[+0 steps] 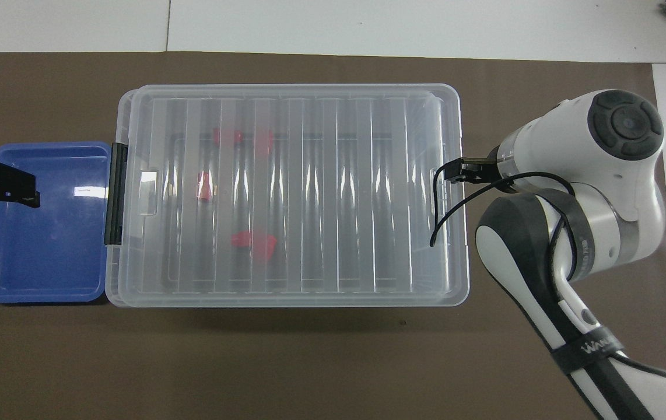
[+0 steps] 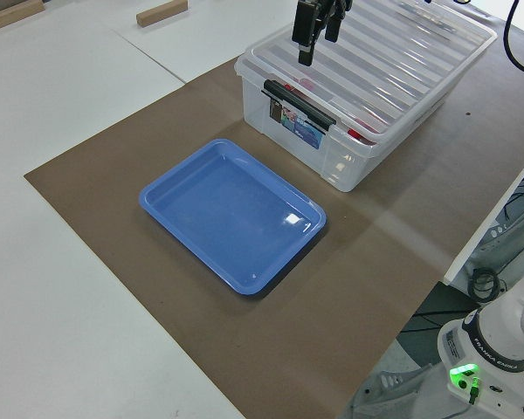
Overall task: Place red block in blue tray from box
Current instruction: 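Reach the right gripper to the clear lid's edge and grip it, then slide the lid away with the right gripper while the left gripper reaches in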
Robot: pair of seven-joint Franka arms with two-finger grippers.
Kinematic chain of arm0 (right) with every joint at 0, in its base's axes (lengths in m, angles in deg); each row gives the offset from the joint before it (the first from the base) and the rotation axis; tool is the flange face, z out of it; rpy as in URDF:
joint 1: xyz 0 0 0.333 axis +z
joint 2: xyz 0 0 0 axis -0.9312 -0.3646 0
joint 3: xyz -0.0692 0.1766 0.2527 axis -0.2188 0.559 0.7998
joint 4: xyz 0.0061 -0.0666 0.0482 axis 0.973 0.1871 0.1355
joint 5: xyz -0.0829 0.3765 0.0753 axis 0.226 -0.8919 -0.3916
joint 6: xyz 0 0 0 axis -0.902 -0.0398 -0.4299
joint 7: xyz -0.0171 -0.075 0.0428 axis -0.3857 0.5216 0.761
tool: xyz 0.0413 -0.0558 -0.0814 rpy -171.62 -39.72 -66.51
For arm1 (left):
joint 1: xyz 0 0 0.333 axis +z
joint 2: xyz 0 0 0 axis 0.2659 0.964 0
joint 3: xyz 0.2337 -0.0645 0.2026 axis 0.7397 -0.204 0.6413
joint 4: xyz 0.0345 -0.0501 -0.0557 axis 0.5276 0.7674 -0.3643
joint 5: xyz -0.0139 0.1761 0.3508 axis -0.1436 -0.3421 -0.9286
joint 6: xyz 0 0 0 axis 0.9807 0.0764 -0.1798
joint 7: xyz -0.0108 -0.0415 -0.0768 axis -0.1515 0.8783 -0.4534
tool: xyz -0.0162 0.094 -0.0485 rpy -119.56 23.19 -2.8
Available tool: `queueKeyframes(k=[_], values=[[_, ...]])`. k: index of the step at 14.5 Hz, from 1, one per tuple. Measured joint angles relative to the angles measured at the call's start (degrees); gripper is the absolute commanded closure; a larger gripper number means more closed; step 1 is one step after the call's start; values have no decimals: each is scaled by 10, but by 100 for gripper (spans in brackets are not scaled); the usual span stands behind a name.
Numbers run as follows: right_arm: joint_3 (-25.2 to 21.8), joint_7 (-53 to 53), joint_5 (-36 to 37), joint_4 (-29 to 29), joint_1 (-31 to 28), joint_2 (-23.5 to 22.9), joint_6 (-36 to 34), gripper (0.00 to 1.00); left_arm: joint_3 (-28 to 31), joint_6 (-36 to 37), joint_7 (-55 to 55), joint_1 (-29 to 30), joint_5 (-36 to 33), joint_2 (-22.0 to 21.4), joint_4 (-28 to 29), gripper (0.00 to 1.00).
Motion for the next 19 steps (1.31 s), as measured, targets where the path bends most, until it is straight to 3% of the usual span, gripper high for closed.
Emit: queueKeyframes(k=[6, 9, 14, 19], values=[[0, 66, 0, 1, -43, 0, 0, 1, -6, -8, -14, -7, 0, 0, 0, 0], [0, 79, 0, 2, -58, 0, 0, 1, -16, -51, -119, -34, 0, 0, 7, 0], [0, 120, 0, 4, -86, 0, -1, 1, -21, -173, -278, -110, 0, -17, 88, 0], [-1, 180, 0, 5, -122, 0, -8, 1, -20, -251, -296, -124, 0, -16, 141, 0]])
